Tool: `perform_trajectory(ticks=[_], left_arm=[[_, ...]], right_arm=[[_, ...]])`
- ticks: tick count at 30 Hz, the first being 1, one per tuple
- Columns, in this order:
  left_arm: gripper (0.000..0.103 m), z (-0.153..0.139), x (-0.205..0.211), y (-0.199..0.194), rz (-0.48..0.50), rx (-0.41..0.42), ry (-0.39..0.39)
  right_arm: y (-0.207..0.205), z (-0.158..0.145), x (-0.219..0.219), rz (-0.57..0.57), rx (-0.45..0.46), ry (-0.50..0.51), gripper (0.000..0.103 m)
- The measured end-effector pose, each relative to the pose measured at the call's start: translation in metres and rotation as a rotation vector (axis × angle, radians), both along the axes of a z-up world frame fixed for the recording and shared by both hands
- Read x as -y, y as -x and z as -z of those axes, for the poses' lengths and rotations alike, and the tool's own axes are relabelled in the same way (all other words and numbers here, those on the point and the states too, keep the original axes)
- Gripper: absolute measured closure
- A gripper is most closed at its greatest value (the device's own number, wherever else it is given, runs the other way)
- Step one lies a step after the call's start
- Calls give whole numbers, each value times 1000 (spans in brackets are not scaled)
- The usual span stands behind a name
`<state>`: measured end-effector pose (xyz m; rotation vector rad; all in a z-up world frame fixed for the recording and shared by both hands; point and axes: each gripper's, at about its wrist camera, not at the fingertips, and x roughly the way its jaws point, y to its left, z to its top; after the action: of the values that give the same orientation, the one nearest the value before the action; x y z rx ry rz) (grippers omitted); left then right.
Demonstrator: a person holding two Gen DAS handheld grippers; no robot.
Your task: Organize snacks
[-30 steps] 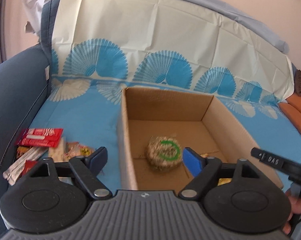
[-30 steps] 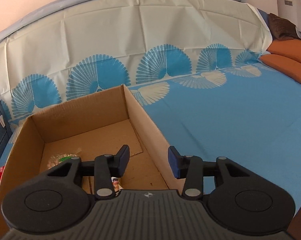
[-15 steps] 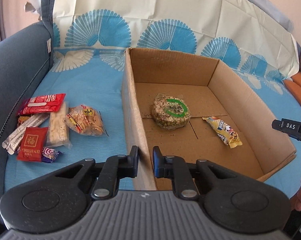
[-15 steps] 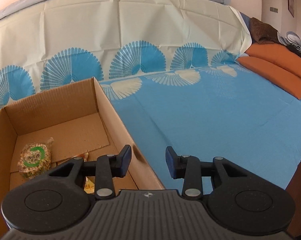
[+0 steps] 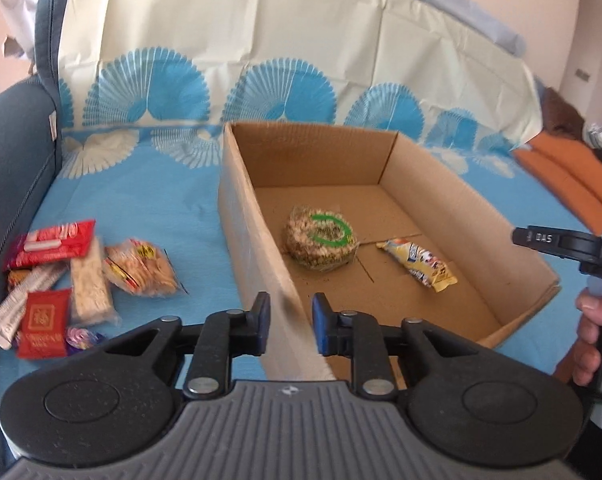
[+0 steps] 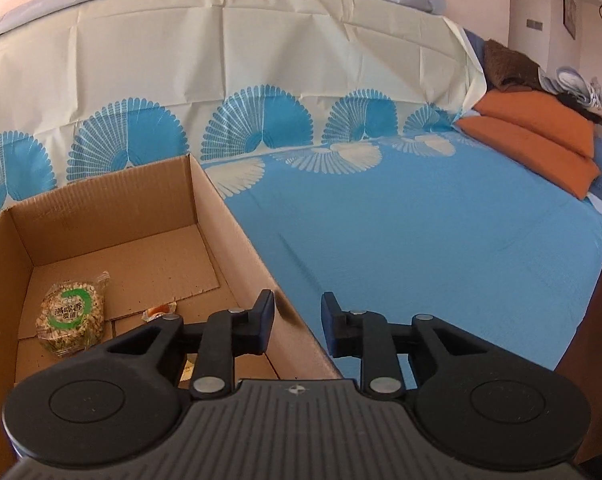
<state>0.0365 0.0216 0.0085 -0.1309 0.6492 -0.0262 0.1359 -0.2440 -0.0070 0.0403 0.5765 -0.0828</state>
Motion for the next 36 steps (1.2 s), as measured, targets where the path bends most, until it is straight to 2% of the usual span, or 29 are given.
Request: perform_trajectory(ticks=[2, 5, 7, 8, 10, 11, 13, 14, 16, 18, 20, 22, 23, 25, 28, 29, 30, 34, 36], left_arm=[[73, -8, -13, 13, 31, 49, -18], [73, -15, -36, 31, 88, 121, -110], [73, -9, -54, 42, 97, 177, -189], [73, -2, -65, 48, 89, 196, -201], [74, 25, -95, 59, 3, 196, -180], [75, 29, -110, 54, -83, 138, -123], [75, 24, -129, 55, -200, 182, -60], [74, 24, -133, 51, -235, 176, -54], [73, 29, -145, 38, -319, 105, -42], [70, 39, -156, 22, -362, 5, -17], [60, 45, -166, 12, -417, -41, -23], [52, 52, -170, 6, -422, -65, -14], [42, 55, -170, 1, -427, -86, -26], [29, 67, -166, -9, -454, -146, -87], [31, 79, -161, -19, -456, -190, -142], [45, 79, -159, -19, -437, -183, -150], [51, 78, -158, -19, -414, -185, -148], [54, 62, -170, -8, -353, -222, -84], [53, 55, -176, 2, -278, -254, -68]], right_arm=[[9, -7, -7, -43, 51, 0, 57], [22, -14, -21, -121, 112, 8, 55], [30, -17, -32, -168, 140, 11, 55], [34, -19, -37, -190, 153, 11, 55], [41, -22, -48, -229, 180, 12, 55], [45, -24, -54, -250, 195, 16, 55], [52, -27, -65, -291, 222, 11, 55], [55, -29, -69, -313, 232, 1, 55], [60, -31, -81, -368, 245, -20, 58], [64, -31, -93, -423, 246, -30, 65], [70, -30, -107, -483, 243, -31, 65], [75, -29, -121, -549, 229, -32, 65], [78, -28, -128, -584, 222, -37, 65], [84, -28, -143, -641, 212, -43, 65], [91, -26, -161, -705, 196, -48, 65], [93, -26, -167, -724, 190, -43, 65], [96, -25, -172, -740, 186, -36, 64], [102, -26, -190, -795, 173, -41, 62], [105, -26, -199, -819, 166, -52, 61]])
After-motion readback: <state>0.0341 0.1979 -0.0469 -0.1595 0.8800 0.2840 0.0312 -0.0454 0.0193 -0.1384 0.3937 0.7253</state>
